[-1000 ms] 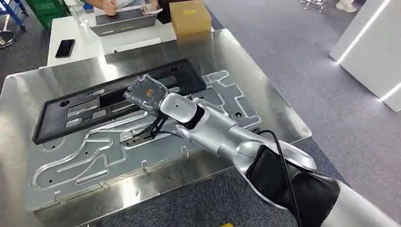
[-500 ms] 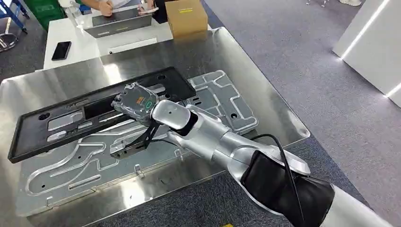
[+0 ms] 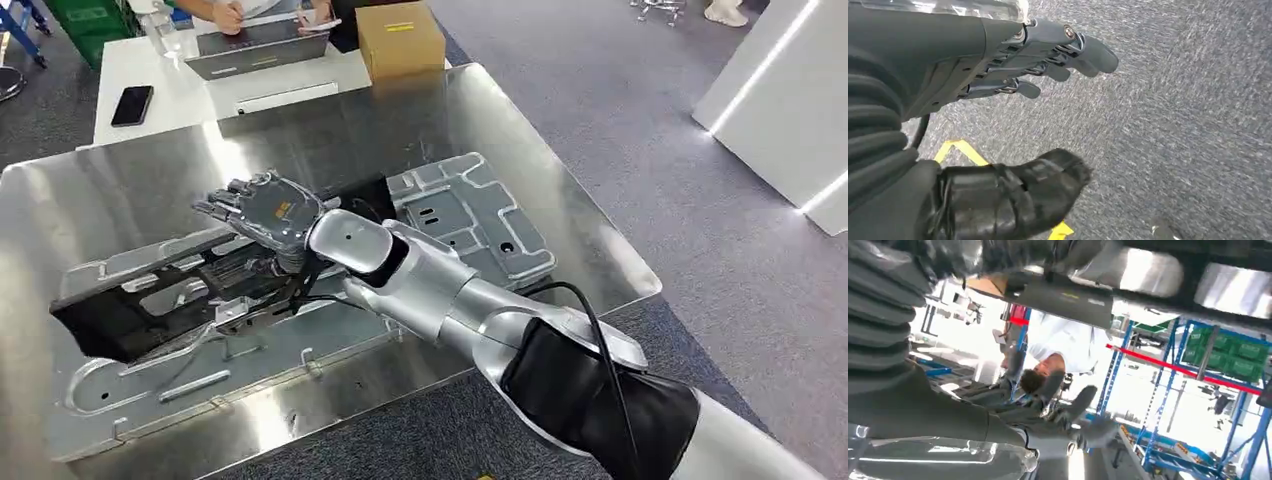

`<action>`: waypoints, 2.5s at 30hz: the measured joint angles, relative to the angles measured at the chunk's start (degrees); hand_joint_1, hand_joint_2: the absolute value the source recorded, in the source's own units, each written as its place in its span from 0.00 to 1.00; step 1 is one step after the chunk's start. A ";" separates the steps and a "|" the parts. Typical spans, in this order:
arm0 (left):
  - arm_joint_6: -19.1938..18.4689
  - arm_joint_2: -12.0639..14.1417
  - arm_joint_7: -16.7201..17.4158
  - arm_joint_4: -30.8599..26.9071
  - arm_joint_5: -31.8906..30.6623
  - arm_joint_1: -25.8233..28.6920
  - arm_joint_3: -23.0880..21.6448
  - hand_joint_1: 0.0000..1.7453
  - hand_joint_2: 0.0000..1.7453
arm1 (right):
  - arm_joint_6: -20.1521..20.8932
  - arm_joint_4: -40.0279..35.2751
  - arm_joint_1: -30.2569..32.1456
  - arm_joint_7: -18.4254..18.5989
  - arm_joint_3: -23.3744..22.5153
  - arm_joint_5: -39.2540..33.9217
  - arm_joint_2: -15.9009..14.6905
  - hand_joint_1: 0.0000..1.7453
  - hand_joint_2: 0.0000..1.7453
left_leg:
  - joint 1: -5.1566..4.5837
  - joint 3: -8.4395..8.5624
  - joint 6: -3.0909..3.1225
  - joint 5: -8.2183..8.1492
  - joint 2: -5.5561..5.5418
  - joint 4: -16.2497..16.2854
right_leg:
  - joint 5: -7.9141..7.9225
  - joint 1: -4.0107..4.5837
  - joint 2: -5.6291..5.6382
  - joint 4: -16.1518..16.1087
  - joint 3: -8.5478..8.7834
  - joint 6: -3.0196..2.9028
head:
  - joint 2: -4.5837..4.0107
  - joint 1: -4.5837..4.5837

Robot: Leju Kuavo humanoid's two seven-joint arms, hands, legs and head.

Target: Take the parts from the cabinet and place them on the table.

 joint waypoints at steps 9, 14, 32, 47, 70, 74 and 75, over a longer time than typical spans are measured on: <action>0.39 0.13 1.01 0.00 0.09 -0.06 0.48 0.00 0.00 | -0.24 0.07 0.14 -0.40 -0.02 -0.89 0.00 0.00 0.00 | -1.09 0.19 1.09 -0.17 -0.08 0.17 | 1.36 1.17 -0.18 0.04 -0.09 -2.33 | 0.00 0.07; -0.09 0.52 0.77 0.00 0.07 -0.07 0.50 0.00 0.00 | -0.52 0.04 0.04 -0.40 -0.02 -1.01 0.06 0.00 0.00 | -1.11 -0.02 -0.29 -0.11 0.02 0.07 | 1.76 1.05 -0.32 -2.46 1.02 -2.51 | 0.00 0.05; -1.75 1.86 -1.57 0.07 0.11 -0.04 0.52 0.00 0.00 | -0.90 0.26 0.32 0.00 -0.13 -1.01 -0.72 0.00 0.00 | 0.26 -0.08 0.08 0.33 0.21 0.09 | -3.59 0.14 -0.34 4.89 -1.93 0.16 | 0.00 0.03; -1.71 1.36 -0.55 0.39 -0.28 0.11 0.52 0.00 0.00 | -1.01 0.63 1.94 0.81 -0.15 -0.72 -1.84 0.00 0.00 | -0.06 -4.54 -1.86 -2.56 0.15 4.95 | 1.69 0.70 -0.57 -2.53 1.77 -2.99 | 0.00 -0.15; -2.34 0.92 -1.40 0.46 -0.52 -0.35 0.52 0.00 0.00 | -1.01 0.98 2.80 1.16 -0.15 0.20 -3.32 0.00 0.00 | -0.38 -4.20 0.49 3.67 0.59 -0.27 | -1.34 -0.53 -0.42 4.87 2.76 0.26 | 0.00 0.68; -2.40 0.81 -1.51 0.46 -0.48 -0.28 0.52 0.00 0.00 | -1.01 0.98 2.63 1.24 -0.15 0.24 -3.34 0.00 0.00 | 0.08 -4.73 -1.18 5.91 0.52 -0.65 | -3.25 0.59 -0.24 -1.41 5.67 -0.70 | 0.00 1.01; -2.40 0.74 -1.51 0.48 -0.48 -0.20 0.52 0.00 0.00 | -1.01 0.98 2.68 1.24 -0.15 0.26 -3.34 0.00 0.00 | 0.15 -4.88 -1.65 6.53 0.41 -0.85 | -2.44 0.54 -0.38 -1.95 5.22 -1.36 | 0.00 0.99</action>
